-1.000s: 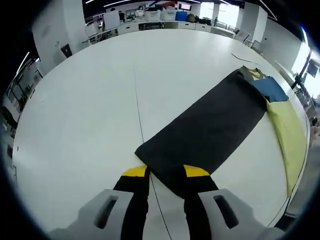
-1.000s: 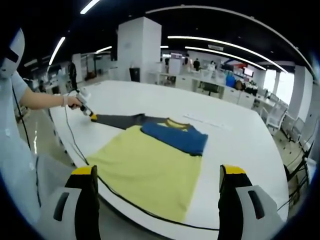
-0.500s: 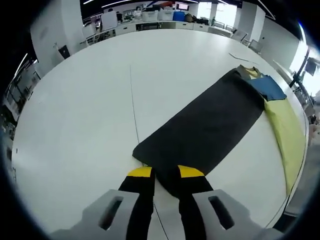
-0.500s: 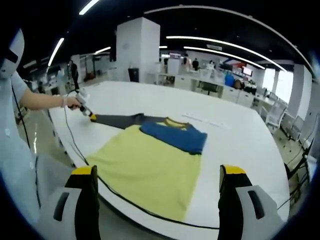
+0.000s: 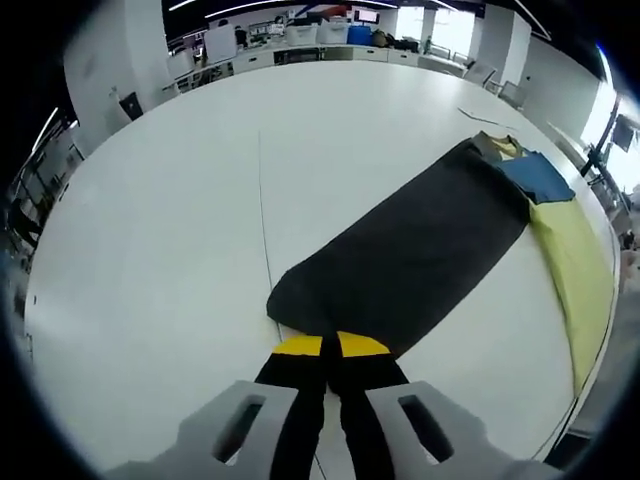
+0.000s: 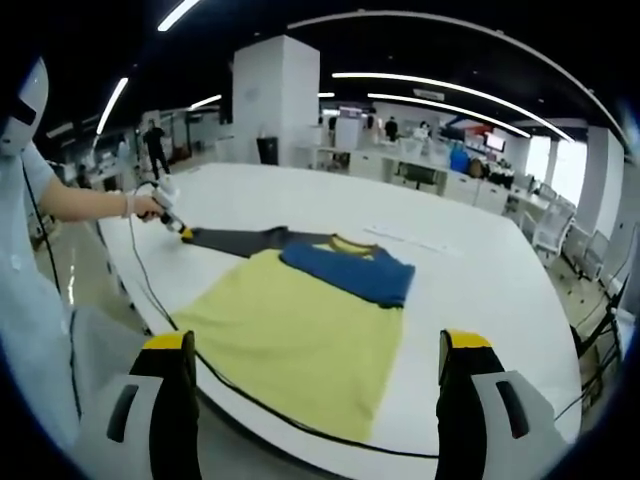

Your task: Fold the garment on the visible template until the final outline fits inside the template.

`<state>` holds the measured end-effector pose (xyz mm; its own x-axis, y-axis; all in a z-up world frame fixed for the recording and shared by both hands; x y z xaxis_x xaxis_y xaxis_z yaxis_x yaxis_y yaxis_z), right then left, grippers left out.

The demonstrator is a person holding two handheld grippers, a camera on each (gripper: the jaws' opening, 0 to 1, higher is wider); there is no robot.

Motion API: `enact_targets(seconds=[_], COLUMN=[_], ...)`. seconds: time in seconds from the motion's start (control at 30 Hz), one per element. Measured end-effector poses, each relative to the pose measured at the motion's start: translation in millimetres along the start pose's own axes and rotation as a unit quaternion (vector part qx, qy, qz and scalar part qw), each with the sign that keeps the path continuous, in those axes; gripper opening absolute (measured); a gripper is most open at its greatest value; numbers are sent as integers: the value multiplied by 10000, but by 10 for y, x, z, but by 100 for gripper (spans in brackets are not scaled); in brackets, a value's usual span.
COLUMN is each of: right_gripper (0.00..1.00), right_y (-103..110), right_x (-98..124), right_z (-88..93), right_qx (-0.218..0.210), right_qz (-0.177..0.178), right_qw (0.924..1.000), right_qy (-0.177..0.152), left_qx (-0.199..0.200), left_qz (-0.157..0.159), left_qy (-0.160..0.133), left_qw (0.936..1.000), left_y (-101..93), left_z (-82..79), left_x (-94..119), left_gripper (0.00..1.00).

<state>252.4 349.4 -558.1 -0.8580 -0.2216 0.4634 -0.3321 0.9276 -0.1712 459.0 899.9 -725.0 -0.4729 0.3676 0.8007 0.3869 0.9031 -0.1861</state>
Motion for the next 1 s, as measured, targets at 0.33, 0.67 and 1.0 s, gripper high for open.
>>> enact_targets(seconds=[0.33,0.67,1.0], right_gripper=[100,100,100], right_y=[-20,-4,-37], right_x=[0,51,115], right_z=[13,8,38], right_qx=[41,115,189], right_qz=[-26,-88,-105], right_qw=[10000,9998,9997], right_qy=[-31,-123,-151], left_qx=[119,4,-120], left_qz=[-67,-90,-123], left_qy=[-587,-1134,-1686], left_qw=[9982,9935,9855], left_y=[-154,-184,-327], left_z=[-204,-443,-852], left_x=[271,509,733], left_gripper=[0,0,0])
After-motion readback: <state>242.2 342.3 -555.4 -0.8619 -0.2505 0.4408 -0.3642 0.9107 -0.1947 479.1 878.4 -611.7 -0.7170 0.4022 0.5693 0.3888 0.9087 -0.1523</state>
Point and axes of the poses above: the point that each gripper's makers call its tool centre point, and the gripper's own axes: x roughly backward along the fingers, y roughly to its left, z roughly out of its underside, the point moved 5 cm from there along x, roughly backward along the fingers, and after that the axes turned 13 degrees about z, right-handed, at the moved point
